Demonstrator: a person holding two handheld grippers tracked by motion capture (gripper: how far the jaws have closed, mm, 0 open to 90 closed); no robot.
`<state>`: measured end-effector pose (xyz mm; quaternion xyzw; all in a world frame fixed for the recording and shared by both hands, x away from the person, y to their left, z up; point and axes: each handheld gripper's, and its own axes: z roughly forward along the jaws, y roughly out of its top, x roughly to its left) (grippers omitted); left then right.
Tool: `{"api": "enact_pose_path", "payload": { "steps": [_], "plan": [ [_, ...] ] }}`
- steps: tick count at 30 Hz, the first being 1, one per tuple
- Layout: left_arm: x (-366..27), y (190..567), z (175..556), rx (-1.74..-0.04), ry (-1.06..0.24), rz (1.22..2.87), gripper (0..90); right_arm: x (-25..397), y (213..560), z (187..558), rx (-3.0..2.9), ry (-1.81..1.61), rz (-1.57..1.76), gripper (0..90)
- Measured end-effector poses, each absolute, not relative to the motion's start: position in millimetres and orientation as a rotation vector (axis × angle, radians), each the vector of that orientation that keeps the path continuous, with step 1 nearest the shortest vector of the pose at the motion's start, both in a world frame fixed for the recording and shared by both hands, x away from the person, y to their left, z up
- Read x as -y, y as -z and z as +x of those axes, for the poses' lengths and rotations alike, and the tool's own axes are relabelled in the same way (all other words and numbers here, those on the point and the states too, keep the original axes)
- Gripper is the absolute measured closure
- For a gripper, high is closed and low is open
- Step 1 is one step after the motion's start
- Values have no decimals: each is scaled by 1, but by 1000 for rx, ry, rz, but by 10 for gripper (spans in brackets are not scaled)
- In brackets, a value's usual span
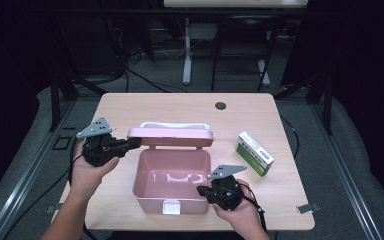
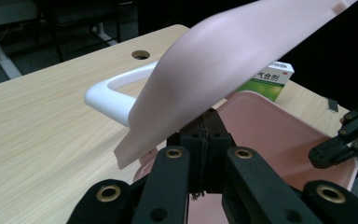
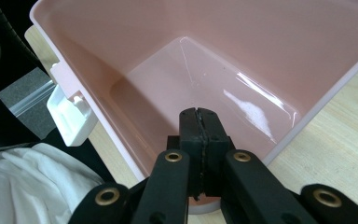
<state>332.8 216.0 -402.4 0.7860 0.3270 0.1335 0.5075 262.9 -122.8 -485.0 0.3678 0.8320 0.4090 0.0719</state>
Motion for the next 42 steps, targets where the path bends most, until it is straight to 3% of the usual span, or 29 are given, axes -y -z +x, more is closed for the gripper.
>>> {"api": "enact_pose_path", "payload": {
  "steps": [42],
  "plan": [
    [-217,426,354,-874,-355,1910,891,124,486,263,-2491,-1256,1114,900]
  ]
}}
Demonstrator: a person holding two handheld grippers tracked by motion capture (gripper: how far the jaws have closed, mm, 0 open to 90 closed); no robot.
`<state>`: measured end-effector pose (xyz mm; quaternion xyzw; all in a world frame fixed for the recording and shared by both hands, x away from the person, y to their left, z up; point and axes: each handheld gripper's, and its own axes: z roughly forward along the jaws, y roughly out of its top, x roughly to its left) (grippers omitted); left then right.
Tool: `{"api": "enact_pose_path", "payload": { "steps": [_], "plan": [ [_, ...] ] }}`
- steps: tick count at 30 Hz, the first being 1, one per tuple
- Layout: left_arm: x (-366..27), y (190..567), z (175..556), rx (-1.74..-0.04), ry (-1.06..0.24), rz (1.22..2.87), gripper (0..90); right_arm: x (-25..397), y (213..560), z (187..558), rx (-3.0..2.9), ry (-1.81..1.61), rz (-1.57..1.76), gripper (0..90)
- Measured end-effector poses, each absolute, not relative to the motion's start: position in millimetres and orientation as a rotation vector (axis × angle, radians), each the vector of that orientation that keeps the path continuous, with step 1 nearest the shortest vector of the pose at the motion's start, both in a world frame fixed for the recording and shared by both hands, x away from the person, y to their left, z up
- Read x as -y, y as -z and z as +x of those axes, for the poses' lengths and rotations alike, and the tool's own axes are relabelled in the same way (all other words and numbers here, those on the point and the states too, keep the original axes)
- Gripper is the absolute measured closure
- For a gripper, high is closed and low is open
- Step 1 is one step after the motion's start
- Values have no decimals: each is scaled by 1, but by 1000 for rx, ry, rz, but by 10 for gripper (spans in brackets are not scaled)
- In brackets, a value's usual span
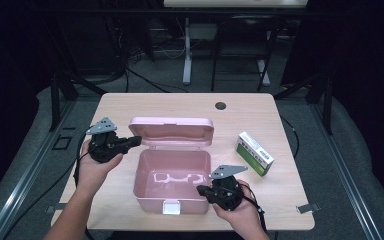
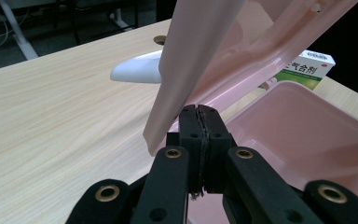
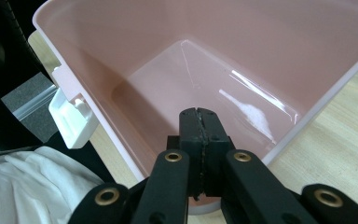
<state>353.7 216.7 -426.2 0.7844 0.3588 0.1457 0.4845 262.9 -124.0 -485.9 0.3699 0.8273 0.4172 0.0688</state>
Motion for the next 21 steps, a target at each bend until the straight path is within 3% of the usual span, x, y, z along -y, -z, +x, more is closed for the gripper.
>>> {"api": "enact_pose_path", "payload": {
  "steps": [21],
  "plan": [
    [-218,435,360,-906,-355,1913,891,124,486,263,-2487,-1260,1110,899]
  ]
}}
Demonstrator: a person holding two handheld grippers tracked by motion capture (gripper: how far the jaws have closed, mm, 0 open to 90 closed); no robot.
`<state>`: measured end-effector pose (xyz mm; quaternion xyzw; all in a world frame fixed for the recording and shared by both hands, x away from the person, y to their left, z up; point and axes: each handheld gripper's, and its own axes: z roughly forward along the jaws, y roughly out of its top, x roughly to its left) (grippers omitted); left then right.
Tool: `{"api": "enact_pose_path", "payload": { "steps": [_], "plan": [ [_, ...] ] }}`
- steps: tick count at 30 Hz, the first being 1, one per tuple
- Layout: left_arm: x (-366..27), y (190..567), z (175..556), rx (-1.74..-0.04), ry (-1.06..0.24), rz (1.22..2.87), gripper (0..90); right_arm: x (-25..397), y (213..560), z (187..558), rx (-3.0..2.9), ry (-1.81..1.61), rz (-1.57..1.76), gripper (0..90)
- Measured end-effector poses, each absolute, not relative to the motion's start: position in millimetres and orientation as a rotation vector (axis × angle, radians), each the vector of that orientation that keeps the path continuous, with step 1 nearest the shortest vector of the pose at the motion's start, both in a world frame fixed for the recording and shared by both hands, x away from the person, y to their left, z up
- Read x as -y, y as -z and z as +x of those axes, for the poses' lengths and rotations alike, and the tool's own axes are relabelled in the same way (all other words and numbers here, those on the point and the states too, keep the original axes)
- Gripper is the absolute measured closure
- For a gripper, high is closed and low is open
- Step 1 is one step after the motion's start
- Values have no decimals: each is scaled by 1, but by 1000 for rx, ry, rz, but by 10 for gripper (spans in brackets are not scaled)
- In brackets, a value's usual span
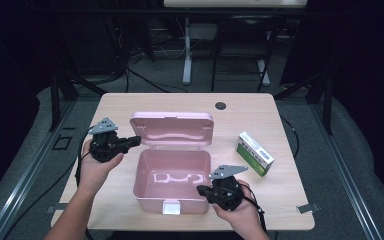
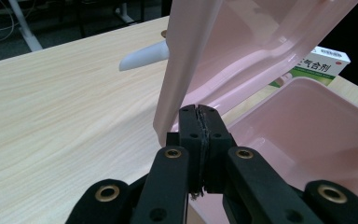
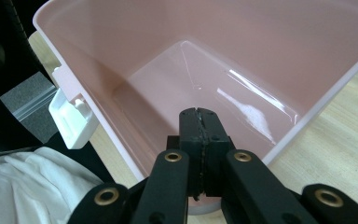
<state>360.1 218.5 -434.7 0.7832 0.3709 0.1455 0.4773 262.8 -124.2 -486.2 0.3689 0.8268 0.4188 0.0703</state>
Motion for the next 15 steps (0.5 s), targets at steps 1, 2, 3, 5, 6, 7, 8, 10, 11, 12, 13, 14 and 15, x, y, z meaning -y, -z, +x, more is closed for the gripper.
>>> {"api": "enact_pose_path", "payload": {
  "steps": [1,2,3,5,6,7,8,10,11,12,13,14,15],
  "plan": [
    [-218,436,361,-915,-352,1912,891,124,486,263,-2487,-1260,1109,898],
    [-219,436,361,-913,-353,1914,891,124,486,263,-2487,-1260,1109,898],
    [-219,436,361,-913,-353,1914,891,124,486,263,-2487,-1260,1109,898],
    [-219,437,362,-916,-357,1919,891,124,486,263,-2487,-1260,1109,898],
    [-219,437,362,-917,-358,1919,891,124,486,263,-2487,-1261,1109,898],
    [-219,437,362,-919,-359,1922,891,124,486,263,-2487,-1261,1109,898],
    [-219,438,363,-918,-363,1918,891,124,486,263,-2488,-1261,1110,898],
    [-219,438,363,-921,-371,1917,890,124,486,263,-2487,-1260,1112,896],
    [-219,439,363,-930,-373,1915,889,124,486,263,-2486,-1260,1112,896],
    [-219,439,363,-930,-373,1915,887,124,486,263,-2486,-1260,1112,896],
    [-219,441,364,-934,-370,1921,885,124,486,263,-2487,-1260,1111,895],
    [-219,441,364,-934,-370,1921,880,124,486,263,-2487,-1260,1111,895],
    [-220,442,365,-942,-371,1914,868,124,486,263,-2487,-1260,1112,895]
  ]
}}
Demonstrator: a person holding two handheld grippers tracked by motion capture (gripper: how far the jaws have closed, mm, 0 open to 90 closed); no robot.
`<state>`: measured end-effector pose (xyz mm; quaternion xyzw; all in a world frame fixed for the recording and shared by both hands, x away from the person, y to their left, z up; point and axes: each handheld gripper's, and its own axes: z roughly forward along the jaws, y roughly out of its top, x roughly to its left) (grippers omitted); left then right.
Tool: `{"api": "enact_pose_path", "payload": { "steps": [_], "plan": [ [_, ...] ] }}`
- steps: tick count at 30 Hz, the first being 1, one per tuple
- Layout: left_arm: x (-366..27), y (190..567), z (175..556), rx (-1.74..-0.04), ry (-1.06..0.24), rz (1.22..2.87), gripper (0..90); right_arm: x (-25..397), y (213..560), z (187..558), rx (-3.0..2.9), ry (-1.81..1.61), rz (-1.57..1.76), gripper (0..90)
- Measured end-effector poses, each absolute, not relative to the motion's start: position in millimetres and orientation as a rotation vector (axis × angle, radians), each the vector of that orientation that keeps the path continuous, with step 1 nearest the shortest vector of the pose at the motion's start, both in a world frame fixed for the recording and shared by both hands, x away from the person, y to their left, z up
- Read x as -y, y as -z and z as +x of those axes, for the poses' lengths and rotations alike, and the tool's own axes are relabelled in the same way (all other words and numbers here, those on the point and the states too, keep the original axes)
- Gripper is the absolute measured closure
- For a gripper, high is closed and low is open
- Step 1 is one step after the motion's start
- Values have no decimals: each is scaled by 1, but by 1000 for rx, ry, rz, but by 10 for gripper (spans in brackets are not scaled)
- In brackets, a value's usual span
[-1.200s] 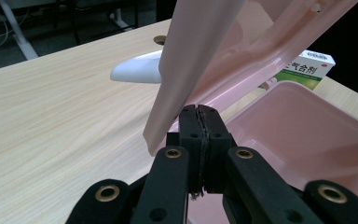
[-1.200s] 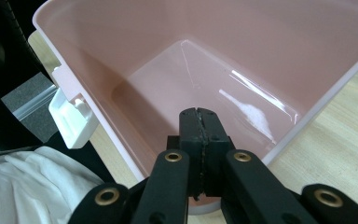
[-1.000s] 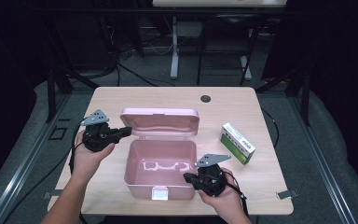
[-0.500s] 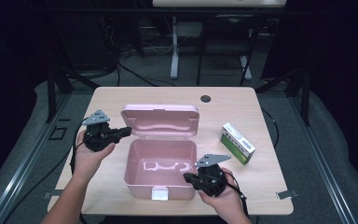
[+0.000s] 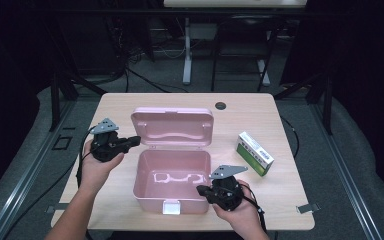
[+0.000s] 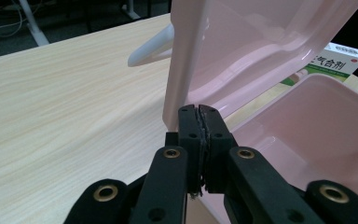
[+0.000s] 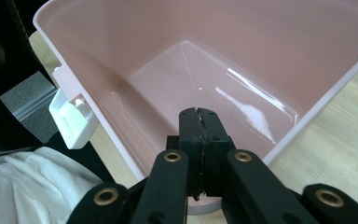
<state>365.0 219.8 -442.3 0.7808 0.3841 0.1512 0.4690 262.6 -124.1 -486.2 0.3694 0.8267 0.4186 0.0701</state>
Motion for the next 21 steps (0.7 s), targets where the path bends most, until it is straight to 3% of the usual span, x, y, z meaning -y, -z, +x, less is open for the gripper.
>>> {"api": "enact_pose_path", "payload": {
  "steps": [2,4,9,12,17,21],
  "plan": [
    [-221,442,365,-956,-371,1892,796,124,486,263,-2488,-1259,1111,895],
    [-221,441,364,-1001,-410,1862,669,124,486,263,-2487,-1259,1111,894],
    [-221,449,373,-1034,-468,1872,565,124,486,263,-2487,-1257,1109,894],
    [-218,464,385,-1028,-325,1871,631,124,486,262,-2487,-1258,1110,895],
    [-214,471,391,-1026,-325,1871,755,124,486,263,-2486,-1261,1112,897],
    [-215,471,394,-1037,-303,1863,781,124,486,263,-2486,-1262,1112,899]
  ]
}}
